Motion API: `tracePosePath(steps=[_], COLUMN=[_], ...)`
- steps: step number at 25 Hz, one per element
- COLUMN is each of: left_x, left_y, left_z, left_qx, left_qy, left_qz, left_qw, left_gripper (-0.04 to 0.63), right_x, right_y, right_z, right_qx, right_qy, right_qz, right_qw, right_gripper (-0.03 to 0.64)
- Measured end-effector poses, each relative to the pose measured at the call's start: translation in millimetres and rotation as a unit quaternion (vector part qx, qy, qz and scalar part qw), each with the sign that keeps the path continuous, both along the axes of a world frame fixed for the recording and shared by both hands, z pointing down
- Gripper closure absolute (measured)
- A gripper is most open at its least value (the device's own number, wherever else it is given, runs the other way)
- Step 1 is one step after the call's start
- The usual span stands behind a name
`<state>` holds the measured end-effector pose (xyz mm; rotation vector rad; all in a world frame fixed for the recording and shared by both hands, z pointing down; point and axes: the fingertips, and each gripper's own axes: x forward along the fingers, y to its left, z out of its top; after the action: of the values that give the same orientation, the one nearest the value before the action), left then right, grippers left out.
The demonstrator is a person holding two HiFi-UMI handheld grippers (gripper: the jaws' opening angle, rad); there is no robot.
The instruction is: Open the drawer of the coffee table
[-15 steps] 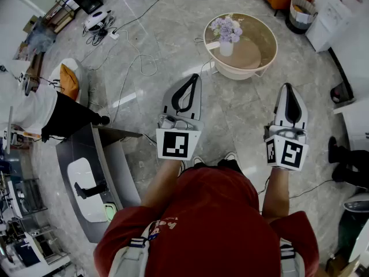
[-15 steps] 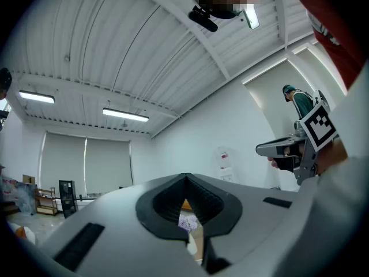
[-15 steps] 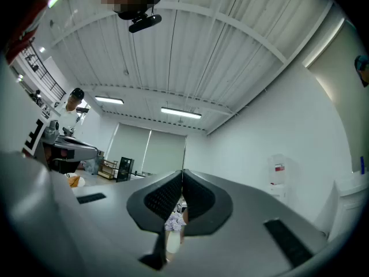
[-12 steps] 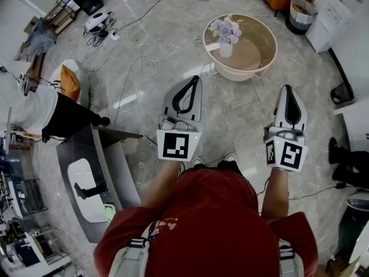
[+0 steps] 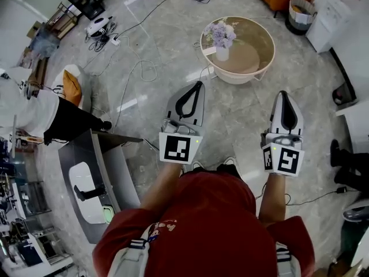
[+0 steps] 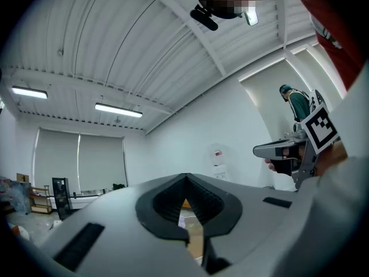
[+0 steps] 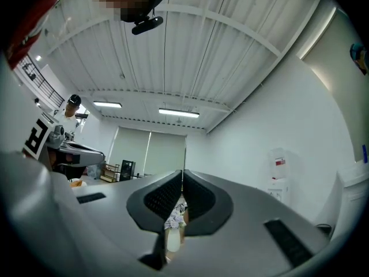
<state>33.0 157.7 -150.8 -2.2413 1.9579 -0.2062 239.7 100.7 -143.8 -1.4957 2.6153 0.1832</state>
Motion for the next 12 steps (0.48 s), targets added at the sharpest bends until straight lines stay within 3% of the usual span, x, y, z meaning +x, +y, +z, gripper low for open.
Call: tracePosePath(steps=[7,12], left_x=[35.9,45.3], left_y=[-23.4,-32.5], left_z=[11.9,16.3], left_qx=[-0.011,-0.015], left_qy=[-0.008,-0.009], left_qz=[-0.001,-0.011], left_qw=[0.9999,0.9998], left_gripper=[0.583,0.583], right_x=[30.7,32.0], right_y=[-24.9,-34.1], right_z=[14.6,26.2], right_qx=[-0.014,-0.019], right_qy=[-0.008,-0.013], right_qz=[-0.001,-0.032], right_qw=[1.000,0.999], right_gripper=[0.594,0.594])
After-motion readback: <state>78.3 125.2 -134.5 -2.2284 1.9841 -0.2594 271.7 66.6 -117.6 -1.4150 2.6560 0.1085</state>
